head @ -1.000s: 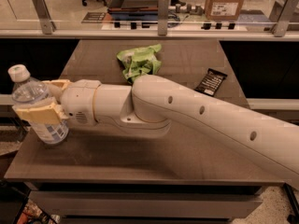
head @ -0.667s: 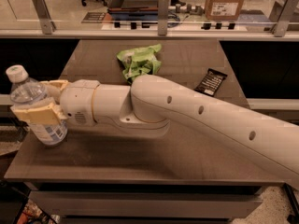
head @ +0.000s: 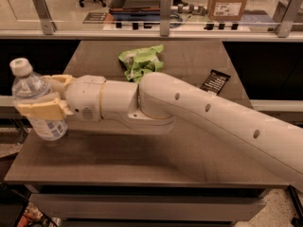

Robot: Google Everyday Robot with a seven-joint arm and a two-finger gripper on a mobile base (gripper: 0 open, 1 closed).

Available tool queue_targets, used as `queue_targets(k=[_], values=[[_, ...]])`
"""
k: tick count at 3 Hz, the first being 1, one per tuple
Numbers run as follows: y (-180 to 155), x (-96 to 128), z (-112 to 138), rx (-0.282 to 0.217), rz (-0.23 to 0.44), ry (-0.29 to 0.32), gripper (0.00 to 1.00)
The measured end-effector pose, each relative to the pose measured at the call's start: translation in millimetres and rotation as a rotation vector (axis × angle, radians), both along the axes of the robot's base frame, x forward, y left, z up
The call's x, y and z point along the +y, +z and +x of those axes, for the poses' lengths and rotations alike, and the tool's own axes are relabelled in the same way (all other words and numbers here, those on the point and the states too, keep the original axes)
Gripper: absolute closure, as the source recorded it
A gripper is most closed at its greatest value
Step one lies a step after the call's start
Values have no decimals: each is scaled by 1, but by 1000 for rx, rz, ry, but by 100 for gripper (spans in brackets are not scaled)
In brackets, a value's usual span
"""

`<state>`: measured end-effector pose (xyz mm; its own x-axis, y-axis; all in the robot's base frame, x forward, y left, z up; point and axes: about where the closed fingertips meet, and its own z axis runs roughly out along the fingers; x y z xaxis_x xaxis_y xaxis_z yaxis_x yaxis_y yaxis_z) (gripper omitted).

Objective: Pick blue plastic bottle

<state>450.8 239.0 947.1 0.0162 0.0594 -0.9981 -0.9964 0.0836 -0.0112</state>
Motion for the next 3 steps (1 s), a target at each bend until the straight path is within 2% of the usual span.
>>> queue_targets(k=[1,2,3], values=[[29,-21,2,-49,50,15,100],[59,-43,10,-97,49,0,100],[94,-58,15,-146,9,-26,100]])
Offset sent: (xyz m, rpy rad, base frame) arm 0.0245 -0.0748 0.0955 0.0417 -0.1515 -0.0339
